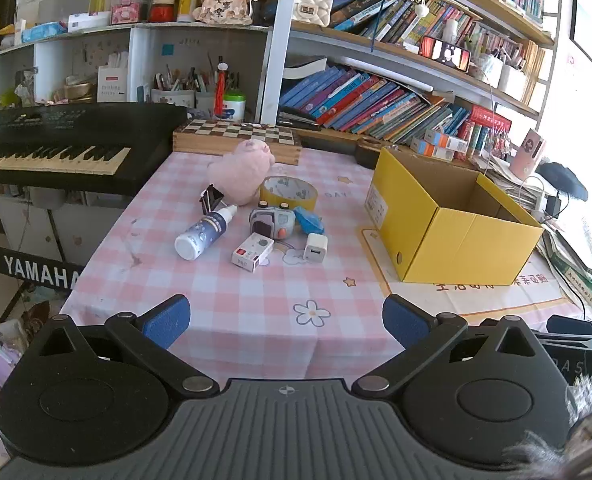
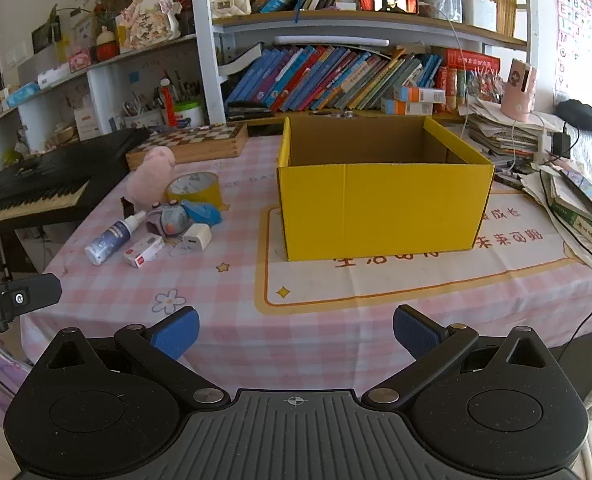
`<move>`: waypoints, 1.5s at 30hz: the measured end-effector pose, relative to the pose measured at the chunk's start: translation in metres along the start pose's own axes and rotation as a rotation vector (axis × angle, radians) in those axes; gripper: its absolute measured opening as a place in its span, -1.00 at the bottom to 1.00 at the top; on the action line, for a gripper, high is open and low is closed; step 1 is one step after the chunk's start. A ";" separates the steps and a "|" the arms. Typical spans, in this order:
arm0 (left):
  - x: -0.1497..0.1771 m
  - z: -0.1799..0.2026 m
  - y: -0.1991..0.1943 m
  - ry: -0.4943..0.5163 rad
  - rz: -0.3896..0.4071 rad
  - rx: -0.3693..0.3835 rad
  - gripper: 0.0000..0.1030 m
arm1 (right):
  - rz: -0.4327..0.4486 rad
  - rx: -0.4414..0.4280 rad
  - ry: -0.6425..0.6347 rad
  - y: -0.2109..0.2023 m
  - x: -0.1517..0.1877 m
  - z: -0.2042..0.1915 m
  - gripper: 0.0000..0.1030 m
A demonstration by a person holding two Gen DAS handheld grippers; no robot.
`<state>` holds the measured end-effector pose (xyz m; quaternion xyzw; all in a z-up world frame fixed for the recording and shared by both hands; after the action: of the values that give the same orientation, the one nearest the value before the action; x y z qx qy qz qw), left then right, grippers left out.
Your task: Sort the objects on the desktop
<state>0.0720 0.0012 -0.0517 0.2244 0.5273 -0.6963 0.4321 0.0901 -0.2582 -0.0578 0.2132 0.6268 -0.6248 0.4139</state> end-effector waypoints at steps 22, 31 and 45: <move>-0.004 0.002 0.000 0.020 0.017 -0.004 1.00 | -0.002 -0.012 -0.011 0.000 -0.005 -0.001 1.00; -0.004 0.000 0.003 0.035 -0.010 -0.007 1.00 | -0.011 -0.019 -0.013 0.004 -0.005 -0.006 1.00; -0.007 -0.005 0.005 0.023 -0.014 -0.019 1.00 | -0.016 -0.014 -0.018 0.007 -0.006 -0.007 1.00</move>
<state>0.0788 0.0081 -0.0505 0.2248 0.5402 -0.6917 0.4233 0.0974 -0.2494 -0.0581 0.1994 0.6292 -0.6255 0.4161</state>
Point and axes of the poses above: each gripper's, at about its wrist camera, not at the fingertips, and y roughly the way its jaws point, z to its right, x to its underside, the point moved 9 cm from there along y, roughly the way its jaws point, and after that the axes turned 14 degrees about -y, right-handed, at the moved point
